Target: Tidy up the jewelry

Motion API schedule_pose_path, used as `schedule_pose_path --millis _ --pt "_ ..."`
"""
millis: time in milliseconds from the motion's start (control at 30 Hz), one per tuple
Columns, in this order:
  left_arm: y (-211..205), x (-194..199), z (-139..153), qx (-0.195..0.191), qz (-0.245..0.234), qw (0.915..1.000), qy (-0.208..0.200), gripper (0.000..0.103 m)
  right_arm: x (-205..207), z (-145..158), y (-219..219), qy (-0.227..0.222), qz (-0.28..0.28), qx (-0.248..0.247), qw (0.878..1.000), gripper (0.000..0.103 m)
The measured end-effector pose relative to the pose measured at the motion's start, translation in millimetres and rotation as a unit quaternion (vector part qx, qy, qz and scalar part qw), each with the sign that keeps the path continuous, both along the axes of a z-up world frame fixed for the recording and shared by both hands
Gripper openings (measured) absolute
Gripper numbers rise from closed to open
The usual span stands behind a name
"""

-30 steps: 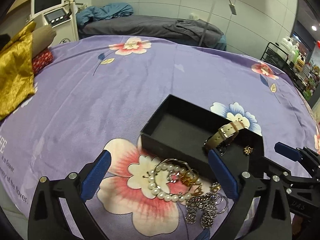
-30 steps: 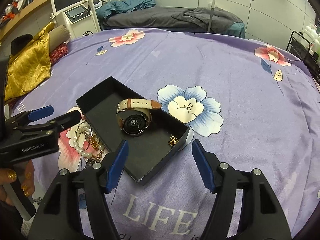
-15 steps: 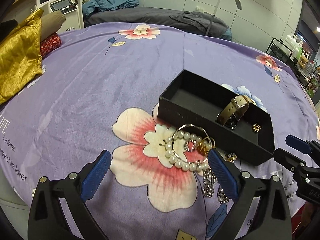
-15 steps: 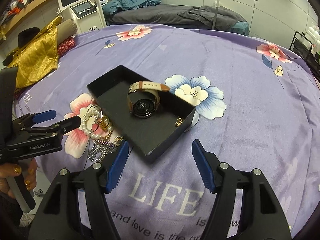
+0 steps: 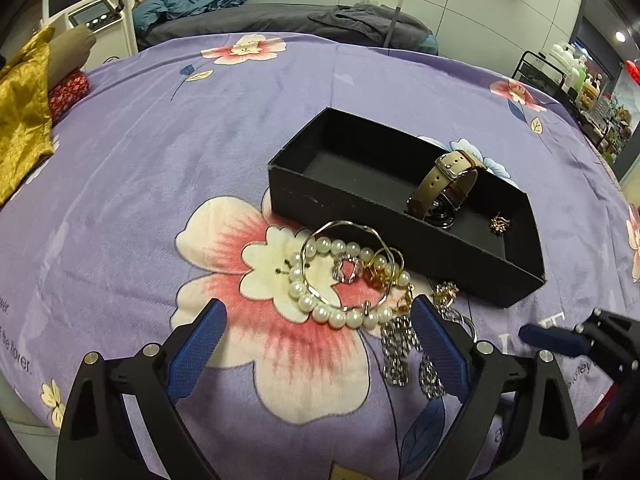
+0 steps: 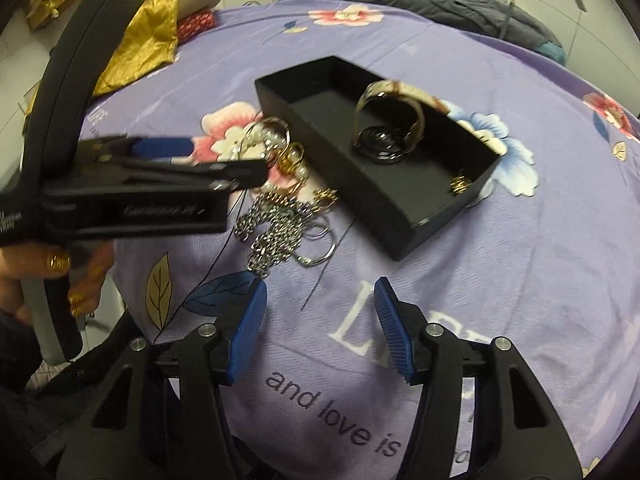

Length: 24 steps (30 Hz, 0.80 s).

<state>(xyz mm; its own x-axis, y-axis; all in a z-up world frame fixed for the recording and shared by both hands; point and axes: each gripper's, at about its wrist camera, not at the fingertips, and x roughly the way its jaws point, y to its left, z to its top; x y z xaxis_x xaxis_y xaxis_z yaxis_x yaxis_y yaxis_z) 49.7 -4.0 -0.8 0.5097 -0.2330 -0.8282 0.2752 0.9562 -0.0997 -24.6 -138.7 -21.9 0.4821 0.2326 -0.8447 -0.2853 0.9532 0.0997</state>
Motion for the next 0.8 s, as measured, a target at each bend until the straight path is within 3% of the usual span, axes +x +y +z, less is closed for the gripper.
schedule_pose_path --millis 100,300,367,600,767,800 --pt "-7 9 -3 0.012 -0.012 0.9998 -0.007 0.082 4 -8 6 0.0 0.007 -0.011 1.0 0.056" --pt "-12 18 -7 0.006 -0.033 0.9994 -0.007 0.053 16 -11 10 -0.001 0.005 -0.006 1.0 0.058" --pt "-11 18 -6 0.002 -0.028 0.9996 -0.006 0.052 18 -12 14 -0.003 0.01 -0.008 1.0 0.063" --pt "-1 12 -4 -0.006 -0.008 0.9999 -0.005 0.052 26 -12 27 -0.013 0.018 -0.02 1.0 0.062" --pt "13 9 -2 -0.009 0.01 0.9999 -0.001 0.052 31 -11 29 -0.019 0.015 -0.013 1.0 0.034" --pt "15 8 -1 -0.01 0.012 0.9999 0.0 0.052 31 -11 28 -0.018 0.013 -0.008 1.0 0.034"
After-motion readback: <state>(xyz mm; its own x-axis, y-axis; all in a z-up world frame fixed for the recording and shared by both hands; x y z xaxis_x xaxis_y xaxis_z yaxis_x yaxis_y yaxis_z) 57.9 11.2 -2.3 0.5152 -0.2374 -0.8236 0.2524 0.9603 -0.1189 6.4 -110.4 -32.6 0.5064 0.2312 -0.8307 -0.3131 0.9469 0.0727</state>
